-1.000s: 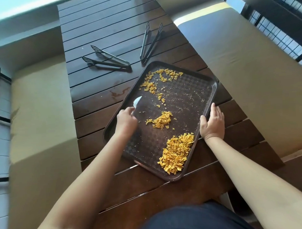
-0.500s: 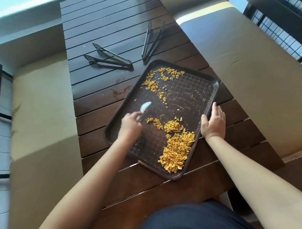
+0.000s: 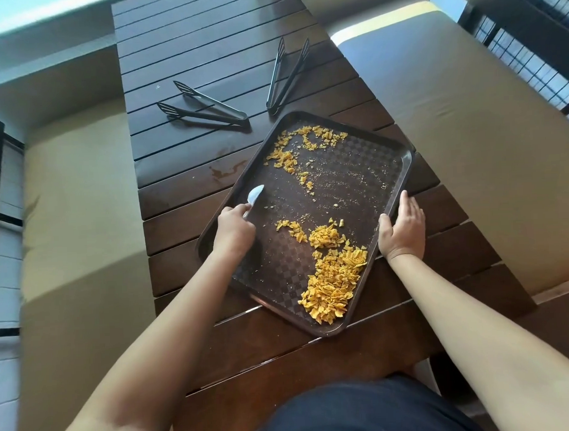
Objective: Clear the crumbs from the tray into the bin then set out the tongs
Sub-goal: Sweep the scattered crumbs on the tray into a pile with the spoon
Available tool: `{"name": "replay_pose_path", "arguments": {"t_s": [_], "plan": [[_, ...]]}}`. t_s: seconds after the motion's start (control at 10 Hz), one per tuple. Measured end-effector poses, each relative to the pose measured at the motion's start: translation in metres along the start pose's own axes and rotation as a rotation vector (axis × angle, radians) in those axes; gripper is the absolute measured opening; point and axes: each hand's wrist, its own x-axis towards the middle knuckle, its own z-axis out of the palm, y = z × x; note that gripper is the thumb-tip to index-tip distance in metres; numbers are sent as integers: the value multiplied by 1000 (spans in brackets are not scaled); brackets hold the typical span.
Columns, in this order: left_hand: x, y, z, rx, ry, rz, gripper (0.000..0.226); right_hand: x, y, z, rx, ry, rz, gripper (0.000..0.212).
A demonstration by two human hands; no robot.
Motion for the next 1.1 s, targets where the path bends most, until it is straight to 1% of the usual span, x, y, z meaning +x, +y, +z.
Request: {"name": "replay_pose_path", "arguments": {"t_s": [0.1, 0.2, 0.3, 0.4, 0.6, 0.7, 0.8, 0.9, 1.0, 1.1], "plan": [[-7, 2, 2, -19, -73, 56, 42, 0, 0, 0, -5, -1, -1, 74], [-7, 5, -1, -60, -35, 56, 42, 0, 0, 0, -6, -2, -2, 73], [0, 2, -9, -36, 65, -23, 46, 0, 0, 0, -4, 2, -2, 73], [-5, -2, -8, -20, 31, -42, 44, -1, 0, 0, -5, 1, -6, 73], [-44, -3, 18, -18, -222, 115, 40, -1, 0, -1, -11, 5, -6, 73], [-42, -1, 15, -45, -167, 111, 39, -1, -1, -1, -5, 7, -5, 73], [-33, -3, 7, -68, -35, 33, 40, -1, 0, -1, -2, 7, -5, 73], [-24, 1, 6, -34, -32, -9, 41, -1, -1, -1, -2, 5, -4, 73], [-27, 13, 14, -15, -110, 48, 41, 0, -1, -1, 5, 8, -1, 74], [-39, 30, 29, 16, -300, 172, 42, 0, -1, -1, 8, 8, 2, 74]]}}
